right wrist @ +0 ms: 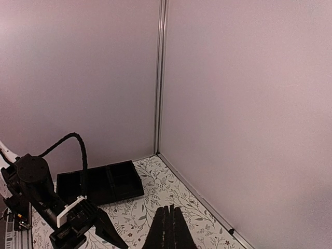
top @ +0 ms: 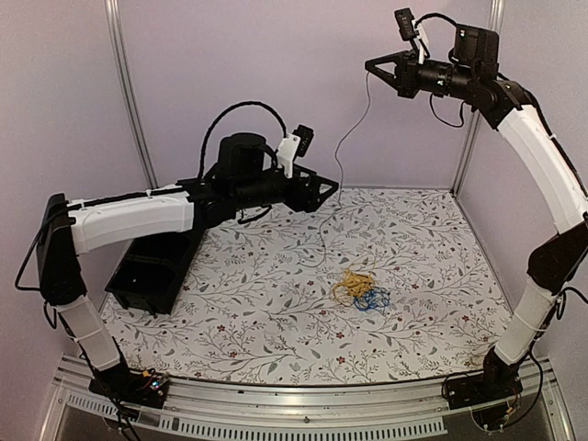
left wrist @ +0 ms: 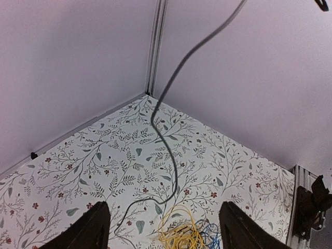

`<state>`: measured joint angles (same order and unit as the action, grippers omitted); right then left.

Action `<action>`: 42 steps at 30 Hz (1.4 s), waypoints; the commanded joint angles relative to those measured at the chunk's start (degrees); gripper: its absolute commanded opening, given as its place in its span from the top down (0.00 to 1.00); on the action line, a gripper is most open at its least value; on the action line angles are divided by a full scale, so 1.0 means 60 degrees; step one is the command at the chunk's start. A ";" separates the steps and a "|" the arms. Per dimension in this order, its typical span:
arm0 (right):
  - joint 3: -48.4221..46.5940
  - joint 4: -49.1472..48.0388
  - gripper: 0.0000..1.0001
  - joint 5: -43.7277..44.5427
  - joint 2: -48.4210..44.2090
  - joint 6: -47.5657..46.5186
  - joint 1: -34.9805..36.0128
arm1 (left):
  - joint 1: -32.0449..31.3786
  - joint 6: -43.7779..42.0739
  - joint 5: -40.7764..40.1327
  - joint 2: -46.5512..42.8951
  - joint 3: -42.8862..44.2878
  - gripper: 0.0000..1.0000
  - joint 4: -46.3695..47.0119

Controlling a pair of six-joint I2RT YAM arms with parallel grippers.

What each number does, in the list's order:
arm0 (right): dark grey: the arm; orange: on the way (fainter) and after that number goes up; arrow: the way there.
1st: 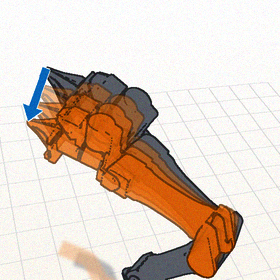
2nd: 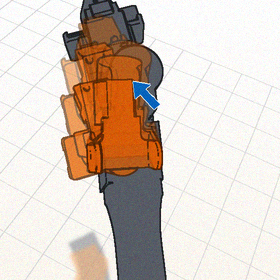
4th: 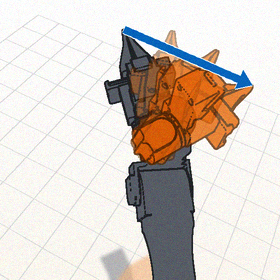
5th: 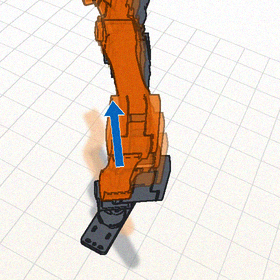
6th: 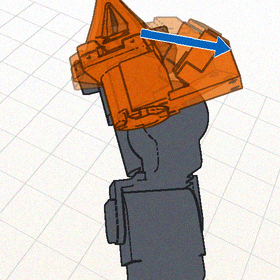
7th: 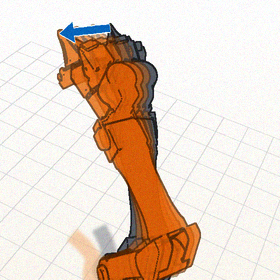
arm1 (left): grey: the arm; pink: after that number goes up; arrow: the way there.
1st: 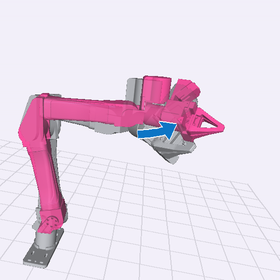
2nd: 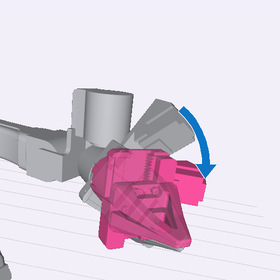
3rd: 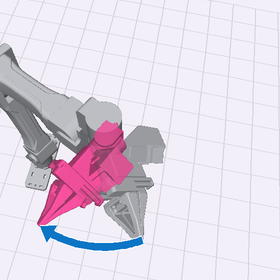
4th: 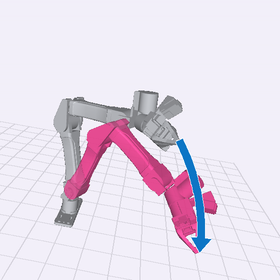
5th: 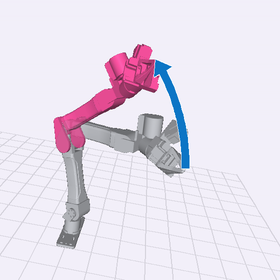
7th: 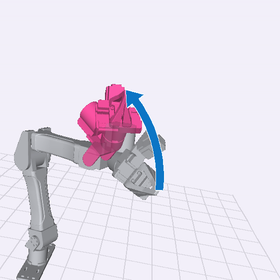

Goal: Untangle the cables

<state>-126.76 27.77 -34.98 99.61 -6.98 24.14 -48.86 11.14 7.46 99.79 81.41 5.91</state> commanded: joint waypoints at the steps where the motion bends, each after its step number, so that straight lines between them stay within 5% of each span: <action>1: -0.0199 -0.0284 1.00 -0.0272 0.0424 0.0395 0.0208 | -0.0042 0.0119 0.0138 0.0336 0.0266 0.23 -0.0050; 8: -0.0305 -0.0281 1.00 -0.0259 0.0601 0.0432 0.0507 | -0.0030 0.0283 0.0022 0.1075 0.0813 0.25 0.0458; 14: -0.0272 -0.0263 1.00 -0.0251 0.0552 0.0440 0.0532 | 0.0156 0.0427 0.0196 0.1596 0.1099 0.58 0.0698; 19: -0.0245 -0.0271 1.00 -0.0335 0.0495 0.0543 0.0532 | 0.0254 0.0519 0.0323 0.1851 0.1227 0.55 0.1029; 24: -0.0245 -0.0292 1.00 -0.0323 0.0504 0.0600 0.0536 | 0.0329 0.0589 0.0589 0.1997 0.1333 0.70 0.1306; 32: -0.0271 -0.0378 1.00 -0.0351 0.0567 0.0751 0.0532 | 0.0411 0.0778 0.0689 0.2039 0.1224 0.65 0.1320; 42: -0.0268 -0.0402 1.00 -0.0250 0.0608 0.0769 0.0537 | 0.0443 0.0757 0.0869 0.1814 0.0963 0.91 0.1429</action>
<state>-127.13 26.85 -36.58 103.26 -3.05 27.05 -46.83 15.90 11.62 110.72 87.81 12.93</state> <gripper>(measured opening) 0.015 0.135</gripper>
